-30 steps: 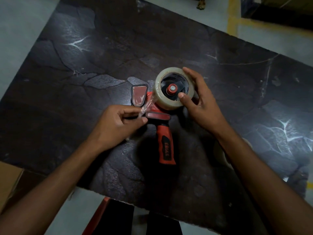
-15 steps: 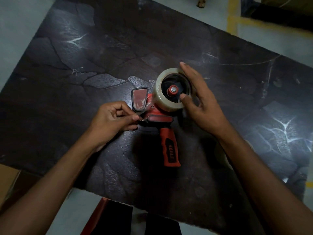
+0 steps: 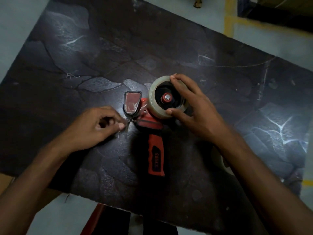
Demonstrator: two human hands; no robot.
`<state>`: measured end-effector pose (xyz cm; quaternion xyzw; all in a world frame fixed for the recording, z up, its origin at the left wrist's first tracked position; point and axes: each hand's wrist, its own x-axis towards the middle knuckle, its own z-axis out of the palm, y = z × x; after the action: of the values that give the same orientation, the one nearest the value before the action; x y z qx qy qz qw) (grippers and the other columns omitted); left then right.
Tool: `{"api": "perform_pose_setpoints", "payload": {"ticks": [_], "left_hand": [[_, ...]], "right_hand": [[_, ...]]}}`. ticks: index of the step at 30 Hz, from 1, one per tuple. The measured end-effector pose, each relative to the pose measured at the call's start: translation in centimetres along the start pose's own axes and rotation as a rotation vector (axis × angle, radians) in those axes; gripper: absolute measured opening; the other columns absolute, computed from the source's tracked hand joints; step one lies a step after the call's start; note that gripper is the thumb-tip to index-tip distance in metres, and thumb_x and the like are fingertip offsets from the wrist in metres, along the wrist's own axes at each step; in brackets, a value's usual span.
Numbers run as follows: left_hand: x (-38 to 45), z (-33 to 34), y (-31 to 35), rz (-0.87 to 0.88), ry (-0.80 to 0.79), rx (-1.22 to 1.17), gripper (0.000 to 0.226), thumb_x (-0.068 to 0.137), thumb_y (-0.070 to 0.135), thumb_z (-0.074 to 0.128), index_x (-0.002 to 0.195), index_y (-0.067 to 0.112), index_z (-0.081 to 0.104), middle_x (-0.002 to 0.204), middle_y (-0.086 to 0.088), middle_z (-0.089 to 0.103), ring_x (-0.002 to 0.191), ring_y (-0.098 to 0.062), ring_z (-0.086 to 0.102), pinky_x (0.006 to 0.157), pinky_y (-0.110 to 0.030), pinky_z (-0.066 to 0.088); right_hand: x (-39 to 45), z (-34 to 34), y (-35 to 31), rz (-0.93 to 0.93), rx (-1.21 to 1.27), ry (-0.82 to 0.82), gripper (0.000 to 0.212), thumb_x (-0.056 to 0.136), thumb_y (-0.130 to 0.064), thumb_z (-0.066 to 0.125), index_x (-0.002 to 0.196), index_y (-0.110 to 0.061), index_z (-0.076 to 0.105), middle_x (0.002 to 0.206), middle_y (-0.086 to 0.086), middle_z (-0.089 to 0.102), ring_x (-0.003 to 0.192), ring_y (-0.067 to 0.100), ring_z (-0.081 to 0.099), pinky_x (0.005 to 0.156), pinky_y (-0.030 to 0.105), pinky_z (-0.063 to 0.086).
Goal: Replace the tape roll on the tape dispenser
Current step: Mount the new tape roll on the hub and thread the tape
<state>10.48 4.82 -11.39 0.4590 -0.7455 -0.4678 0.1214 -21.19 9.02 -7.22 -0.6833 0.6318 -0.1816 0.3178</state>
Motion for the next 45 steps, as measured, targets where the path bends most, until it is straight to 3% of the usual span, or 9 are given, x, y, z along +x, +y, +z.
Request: {"api": "perform_pose_setpoints", "payload": {"ticks": [3,5,9,12,20,27,30,37,45], "left_hand": [[1.0,-2.5,1.2,-0.047,0.215,0.16,0.023,0.086,0.052,0.057,0.089,0.04,0.077,0.097,0.002,0.081,0.092,-0.025,0.077,0.088,-0.044,0.059],[3.3,-2.1,3.3,-0.007,0.291,0.025,0.029,0.091,0.046,0.061,0.118,0.049,0.072,0.114,0.006,0.078,0.103,-0.009,0.074,0.096,-0.033,0.057],[8.0,1.4,7.2,0.039,0.09,-0.108,0.058,0.085,0.053,0.078,0.142,0.044,0.068,0.12,0.022,0.07,0.101,0.018,0.066,0.093,-0.016,0.055],[9.1,2.3,6.5,0.02,0.088,-0.037,0.054,0.088,0.041,0.084,0.141,0.039,0.071,0.117,0.022,0.07,0.102,0.008,0.068,0.091,-0.025,0.054],[9.7,2.4,4.6,0.077,0.002,-0.062,0.072,0.079,0.075,0.07,0.147,0.05,0.063,0.112,0.02,0.071,0.101,0.011,0.067,0.087,-0.018,0.05],[9.6,2.2,4.7,0.108,0.022,0.331,0.073,0.092,0.085,0.036,0.16,0.059,0.038,0.112,0.025,0.062,0.105,-0.012,0.056,0.094,-0.043,0.045],[9.4,2.4,5.1,0.165,0.047,0.541,0.075,0.096,0.082,0.019,0.166,0.056,0.026,0.134,0.014,0.073,0.115,-0.024,0.061,0.091,-0.044,0.037],[9.8,0.8,5.1,0.196,-0.071,0.59,0.076,0.095,0.083,0.013,0.167,0.06,0.006,0.085,0.008,0.058,0.096,-0.017,0.049,0.083,-0.038,0.027],[10.1,0.1,4.0,0.176,0.126,0.274,0.072,0.091,0.079,0.055,0.159,0.062,0.039,0.124,0.015,0.081,0.118,-0.015,0.074,0.105,-0.044,0.057]], "right_hand": [[0.0,0.2,-0.5,0.021,0.041,0.021,0.084,0.087,-0.039,0.073,0.162,-0.016,0.04,0.17,-0.002,0.033,0.155,0.009,0.034,0.126,0.021,0.028],[-0.2,0.4,-0.5,0.022,0.079,0.036,0.083,0.089,-0.035,0.076,0.161,-0.016,0.041,0.17,-0.001,0.034,0.156,0.012,0.034,0.127,0.026,0.03],[-0.3,1.3,-0.6,0.02,0.115,0.065,0.082,0.091,-0.028,0.08,0.162,-0.015,0.04,0.172,0.002,0.033,0.157,0.013,0.033,0.125,0.013,0.025],[-0.2,2.1,-0.7,0.017,0.138,0.088,0.083,0.092,-0.027,0.078,0.163,-0.013,0.038,0.172,0.004,0.032,0.157,0.011,0.031,0.122,0.006,0.022],[-0.5,3.6,-0.4,0.032,0.185,0.105,0.08,0.097,-0.03,0.07,0.165,-0.017,0.03,0.174,-0.002,0.024,0.154,-0.013,0.017,0.118,0.003,0.019],[-0.5,5.4,-0.4,0.103,0.239,0.198,0.072,0.103,-0.044,0.052,0.166,-0.029,0.02,0.173,-0.009,0.017,0.164,0.011,0.015,0.128,0.067,0.021],[-0.8,5.7,-0.8,0.134,0.214,0.223,0.072,0.104,-0.048,0.048,0.166,-0.032,0.016,0.17,-0.019,0.016,0.163,0.003,0.011,0.128,0.068,0.019],[-0.8,5.0,-0.6,0.142,0.135,0.192,0.077,0.101,-0.051,0.049,0.168,-0.031,0.016,0.178,-0.013,0.012,0.163,0.005,0.014,0.128,0.068,0.017],[-0.3,5.5,-1.5,0.186,0.197,0.358,0.081,0.09,-0.061,0.056,0.164,-0.035,0.034,0.17,-0.013,0.035,0.156,0.005,0.033,0.126,0.065,0.025]]}}
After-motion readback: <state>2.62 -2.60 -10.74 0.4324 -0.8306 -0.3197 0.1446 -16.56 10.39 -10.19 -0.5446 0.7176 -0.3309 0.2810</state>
